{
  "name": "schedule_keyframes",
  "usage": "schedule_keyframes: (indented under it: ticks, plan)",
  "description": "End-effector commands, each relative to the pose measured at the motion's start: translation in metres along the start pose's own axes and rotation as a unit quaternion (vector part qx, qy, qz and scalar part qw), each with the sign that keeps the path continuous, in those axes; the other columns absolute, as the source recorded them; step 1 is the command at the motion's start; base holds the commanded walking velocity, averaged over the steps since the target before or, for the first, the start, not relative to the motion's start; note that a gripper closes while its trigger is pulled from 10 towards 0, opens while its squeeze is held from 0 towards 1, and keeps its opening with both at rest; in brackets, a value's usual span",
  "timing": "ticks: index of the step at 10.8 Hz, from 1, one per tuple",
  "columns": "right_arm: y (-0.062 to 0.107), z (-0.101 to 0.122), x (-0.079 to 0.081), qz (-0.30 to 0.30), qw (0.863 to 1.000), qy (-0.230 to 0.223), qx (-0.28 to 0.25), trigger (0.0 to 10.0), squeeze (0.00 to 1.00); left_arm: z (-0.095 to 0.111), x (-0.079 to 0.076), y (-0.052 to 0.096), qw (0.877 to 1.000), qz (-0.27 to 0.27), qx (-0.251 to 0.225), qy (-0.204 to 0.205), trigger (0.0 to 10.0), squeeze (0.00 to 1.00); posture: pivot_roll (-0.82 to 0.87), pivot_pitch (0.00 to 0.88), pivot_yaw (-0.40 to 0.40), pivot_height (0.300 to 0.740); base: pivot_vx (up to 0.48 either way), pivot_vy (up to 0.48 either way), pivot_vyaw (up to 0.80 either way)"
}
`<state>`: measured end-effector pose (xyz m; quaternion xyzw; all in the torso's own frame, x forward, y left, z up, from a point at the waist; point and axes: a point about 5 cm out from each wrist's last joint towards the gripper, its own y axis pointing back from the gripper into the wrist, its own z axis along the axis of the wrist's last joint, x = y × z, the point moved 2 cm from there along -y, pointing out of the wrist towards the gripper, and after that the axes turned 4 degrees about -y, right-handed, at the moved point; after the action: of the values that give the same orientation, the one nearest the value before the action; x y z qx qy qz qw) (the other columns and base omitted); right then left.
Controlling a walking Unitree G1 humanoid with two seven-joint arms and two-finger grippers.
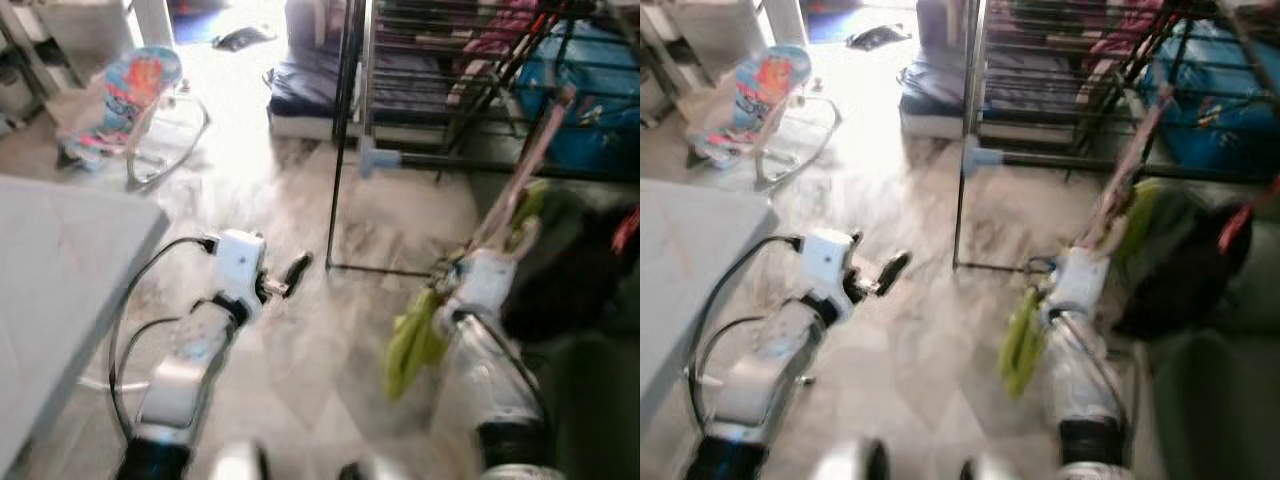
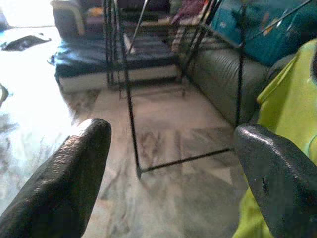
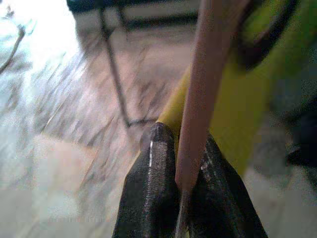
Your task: Hang hanger
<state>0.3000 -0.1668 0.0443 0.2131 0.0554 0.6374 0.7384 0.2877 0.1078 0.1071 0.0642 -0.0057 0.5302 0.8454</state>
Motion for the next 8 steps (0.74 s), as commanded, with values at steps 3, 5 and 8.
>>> schedule_keyframes:
  ticks: [3,5,8]
  plan:
    - [0.010,-0.012,0.013,0.076,0.995,0.057,0.017,10.0,0.00,0.006,-0.004,-0.001,1.000,0.006,-0.017,0.008,10.0,0.00,-0.03,0.093,-0.031,0.740,0.000,0.000,0.00]
    - [0.037,-0.015,0.039,0.245,0.958,0.149,0.022,10.0,0.00,0.008,-0.003,-0.002,1.000,0.007,-0.018,0.007,10.0,0.00,-0.04,0.093,-0.034,0.740,0.000,0.000,0.00]
    - [0.070,-0.043,0.014,0.283,0.932,0.192,0.119,10.0,0.00,0.007,-0.004,-0.001,1.000,0.006,-0.018,0.006,10.0,0.00,-0.04,0.098,-0.037,0.740,0.000,0.000,0.00]
